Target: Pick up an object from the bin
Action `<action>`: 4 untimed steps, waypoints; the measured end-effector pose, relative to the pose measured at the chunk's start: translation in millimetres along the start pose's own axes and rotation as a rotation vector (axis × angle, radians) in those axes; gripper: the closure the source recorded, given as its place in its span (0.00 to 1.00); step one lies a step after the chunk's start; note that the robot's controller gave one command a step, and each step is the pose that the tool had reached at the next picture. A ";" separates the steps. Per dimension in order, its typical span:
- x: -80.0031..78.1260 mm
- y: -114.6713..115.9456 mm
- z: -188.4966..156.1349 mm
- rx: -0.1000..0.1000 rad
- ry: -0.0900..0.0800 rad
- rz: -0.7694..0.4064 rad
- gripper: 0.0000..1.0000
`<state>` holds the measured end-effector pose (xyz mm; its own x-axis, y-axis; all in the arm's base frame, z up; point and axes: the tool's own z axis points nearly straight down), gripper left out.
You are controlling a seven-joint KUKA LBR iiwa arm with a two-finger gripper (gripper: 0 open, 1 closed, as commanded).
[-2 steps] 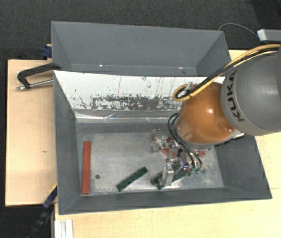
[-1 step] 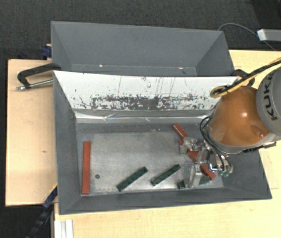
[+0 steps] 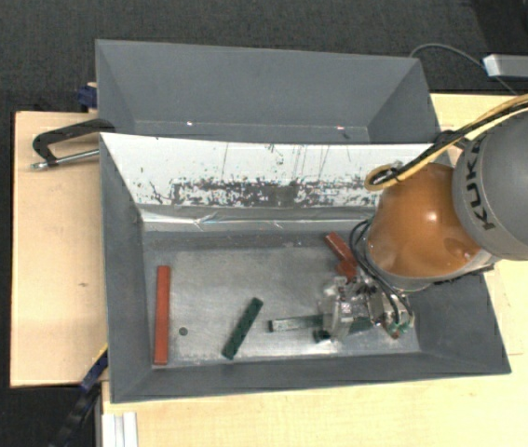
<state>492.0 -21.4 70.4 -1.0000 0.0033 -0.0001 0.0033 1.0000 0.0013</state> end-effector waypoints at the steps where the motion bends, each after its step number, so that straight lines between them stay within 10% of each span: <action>1: 0.0 0.0 0.0 0.000 0.000 0.000 1.00; 4: -0.8 0.4 -18.3 0.000 -0.005 0.001 1.00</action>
Offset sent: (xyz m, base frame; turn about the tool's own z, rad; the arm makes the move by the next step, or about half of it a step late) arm 0.0001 0.0000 0.0277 0.0000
